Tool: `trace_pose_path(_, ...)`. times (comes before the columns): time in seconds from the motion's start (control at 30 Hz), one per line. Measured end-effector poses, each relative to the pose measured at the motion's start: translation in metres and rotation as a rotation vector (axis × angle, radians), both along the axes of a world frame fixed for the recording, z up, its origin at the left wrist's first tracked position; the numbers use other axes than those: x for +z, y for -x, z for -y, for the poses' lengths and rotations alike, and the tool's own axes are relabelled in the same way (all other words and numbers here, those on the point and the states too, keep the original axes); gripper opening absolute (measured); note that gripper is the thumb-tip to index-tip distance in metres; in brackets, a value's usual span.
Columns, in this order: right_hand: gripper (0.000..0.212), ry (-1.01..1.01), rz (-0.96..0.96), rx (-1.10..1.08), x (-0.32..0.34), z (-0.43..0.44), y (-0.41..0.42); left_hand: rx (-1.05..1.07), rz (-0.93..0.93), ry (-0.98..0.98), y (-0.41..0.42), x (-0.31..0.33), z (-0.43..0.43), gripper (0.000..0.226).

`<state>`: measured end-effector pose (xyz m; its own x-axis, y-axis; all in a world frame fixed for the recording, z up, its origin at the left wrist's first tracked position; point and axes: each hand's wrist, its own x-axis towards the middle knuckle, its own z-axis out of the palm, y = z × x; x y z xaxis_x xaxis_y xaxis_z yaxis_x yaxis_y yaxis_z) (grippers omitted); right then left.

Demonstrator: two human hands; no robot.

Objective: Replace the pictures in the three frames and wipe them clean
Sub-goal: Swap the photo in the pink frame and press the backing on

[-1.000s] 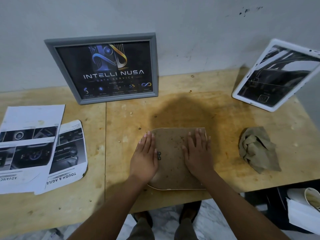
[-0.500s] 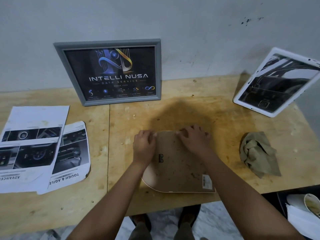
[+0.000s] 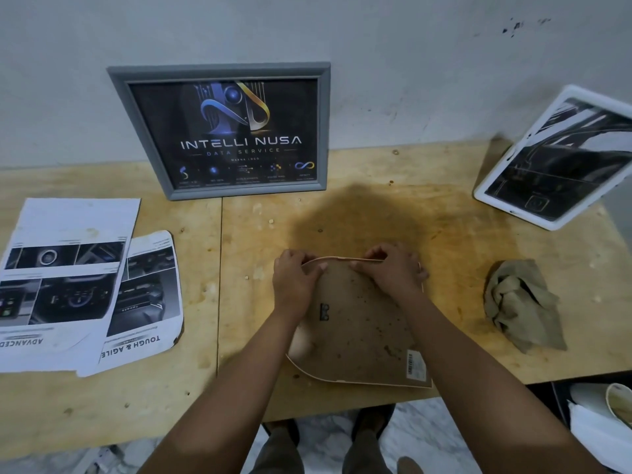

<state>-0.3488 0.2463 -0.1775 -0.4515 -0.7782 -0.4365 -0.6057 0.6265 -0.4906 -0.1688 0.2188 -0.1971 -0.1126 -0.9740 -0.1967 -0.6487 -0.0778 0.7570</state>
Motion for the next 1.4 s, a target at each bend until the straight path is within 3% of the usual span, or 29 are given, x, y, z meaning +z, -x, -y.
trace_pose_path(0.2,0.049,0.192,-0.255,0.038,-0.005,-0.023,-0.004,0.012,-0.058,0.027,-0.014,0.004,-0.011,0.023)
trace_pose_path(0.3,0.045,0.294,-0.270,-0.012,-0.010,-0.047,-0.003,0.127,-0.071,-0.011,-0.032,0.005,-0.033,0.026)
trace_pose_path(0.47,0.040,0.414,-0.298,0.029,-0.020,-0.073,-0.008,0.124,-0.063,-0.044,-0.041,0.006,-0.039,0.024)
trace_pose_path(0.67,0.049,0.334,-0.370,0.096,-0.029,-0.074,-0.016,0.128,-0.111,-0.075,-0.045,0.006,-0.030,0.009)
trace_pose_path(0.9,0.055,0.245,-0.429,0.142,-0.027,-0.074,-0.020,0.130,-0.125,-0.097,-0.048,0.012,-0.033,0.008)
trace_pose_path(1.03,0.043,0.306,-0.285,0.143,-0.018,-0.068,-0.026,0.065,-0.218,-0.224,-0.064,0.017,-0.016,0.015)
trace_pose_path(1.13,0.046,0.340,-0.093,0.281,-0.013,-0.070,-0.050,0.047,-0.215,-0.271,-0.069,0.018,-0.007,0.019)
trace_pose_path(1.23,0.064,0.316,-0.089,0.372,-0.012,-0.073,-0.077,0.054,-0.240,-0.287,-0.068,0.021,-0.005,0.019)
trace_pose_path(1.4,0.106,0.127,-0.239,0.374,-0.017,-0.064,-0.102,0.008,-0.218,-0.265,-0.069,0.025,-0.003,0.018)
